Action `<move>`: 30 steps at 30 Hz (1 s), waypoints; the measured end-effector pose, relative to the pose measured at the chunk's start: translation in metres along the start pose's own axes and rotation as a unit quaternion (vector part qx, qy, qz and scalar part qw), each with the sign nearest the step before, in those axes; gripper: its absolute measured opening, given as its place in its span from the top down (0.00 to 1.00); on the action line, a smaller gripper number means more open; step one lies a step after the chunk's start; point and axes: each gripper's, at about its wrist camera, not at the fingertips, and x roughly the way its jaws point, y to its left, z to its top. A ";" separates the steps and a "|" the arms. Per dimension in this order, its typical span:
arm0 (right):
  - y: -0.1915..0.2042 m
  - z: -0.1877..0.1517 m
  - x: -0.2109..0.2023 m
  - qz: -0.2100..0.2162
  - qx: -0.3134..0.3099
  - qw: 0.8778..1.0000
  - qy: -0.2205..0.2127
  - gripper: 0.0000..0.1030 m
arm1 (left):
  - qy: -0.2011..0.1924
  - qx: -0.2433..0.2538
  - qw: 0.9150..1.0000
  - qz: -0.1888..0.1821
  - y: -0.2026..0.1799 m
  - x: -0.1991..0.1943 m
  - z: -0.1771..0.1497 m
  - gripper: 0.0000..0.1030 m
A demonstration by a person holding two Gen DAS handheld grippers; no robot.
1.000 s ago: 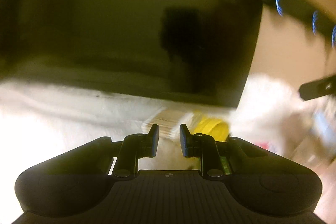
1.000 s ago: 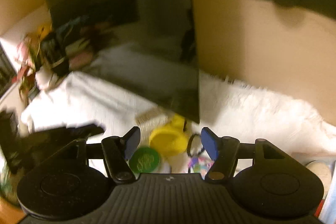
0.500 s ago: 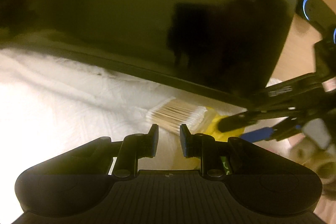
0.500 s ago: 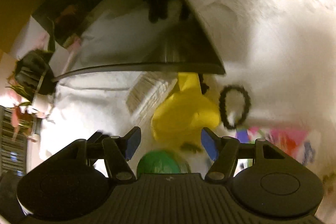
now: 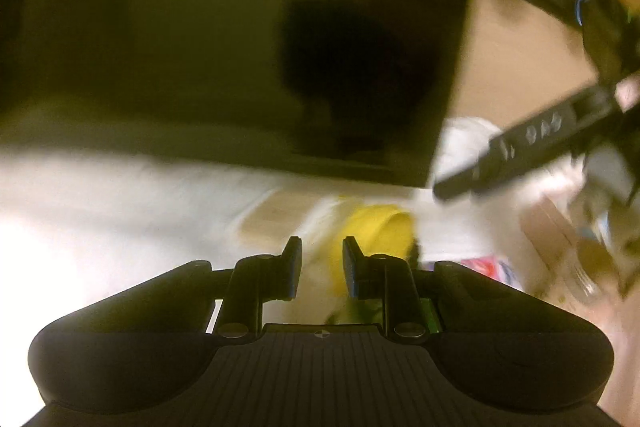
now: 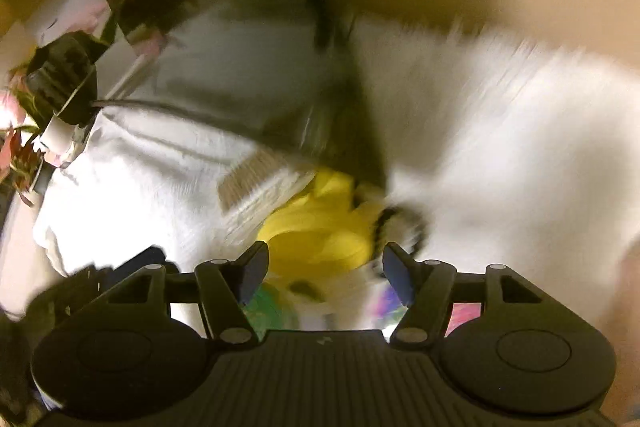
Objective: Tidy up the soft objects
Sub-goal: 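Grasp the yellow rubber funnel with the left tool while the right tool grasps the black beaded bracelet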
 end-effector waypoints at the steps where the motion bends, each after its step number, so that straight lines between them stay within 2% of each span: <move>1: -0.001 -0.001 -0.013 -0.016 -0.019 0.999 -0.022 0.37 | 0.008 0.028 1.000 -0.005 -0.008 0.004 0.007 0.75; 3: -0.002 -0.003 -0.038 -0.057 -0.061 0.994 -0.068 0.37 | 0.027 0.087 0.996 -0.008 -0.026 0.016 0.019 0.75; 6: -0.012 -0.006 -0.062 -0.085 -0.086 0.988 -0.097 0.37 | 0.057 0.147 0.987 0.001 -0.046 0.033 0.027 0.74; 11: -0.036 -0.006 -0.065 -0.083 -0.062 0.991 -0.083 0.37 | 0.112 0.191 0.975 0.030 -0.059 0.074 0.034 0.72; 15: -0.046 -0.005 -0.056 -0.106 -0.055 0.990 -0.074 0.37 | 0.161 0.194 0.966 0.048 -0.048 0.106 0.035 0.70; 16: -0.044 -0.007 -0.048 -0.114 -0.050 0.989 -0.073 0.35 | 0.172 0.185 0.967 0.045 -0.043 0.111 0.035 0.71; 18: -0.047 -0.002 -0.033 -0.122 -0.034 0.991 -0.037 0.35 | 0.183 0.169 0.968 0.033 -0.036 0.116 0.035 0.73; 20: -0.052 0.004 -0.015 -0.100 -0.001 0.995 -0.002 0.36 | 0.174 0.167 0.970 0.031 -0.030 0.113 0.034 0.76; 21: -0.053 0.006 -0.007 -0.087 0.018 0.996 0.012 0.40 | 0.168 0.168 0.971 0.028 -0.027 0.114 0.033 0.77; 22: -0.053 0.007 0.000 -0.079 0.032 0.996 0.022 0.51 | 0.160 0.165 0.973 0.022 -0.023 0.111 0.031 0.77; 23: -0.051 0.008 0.008 -0.072 0.051 0.996 0.034 0.56 | 0.151 0.155 0.976 0.017 -0.019 0.106 0.030 0.78; 26: -0.046 0.007 0.034 -0.063 0.101 0.992 0.052 0.64 | 0.124 0.114 0.986 0.007 -0.003 0.092 0.023 0.78; 29: -0.044 0.004 0.053 -0.053 0.145 0.986 0.061 0.74 | 0.094 0.088 0.992 0.006 0.012 0.070 0.016 0.79; 30: -0.042 0.002 0.057 -0.051 0.150 0.985 0.062 0.74 | 0.083 0.079 0.993 0.005 0.016 0.062 0.013 0.79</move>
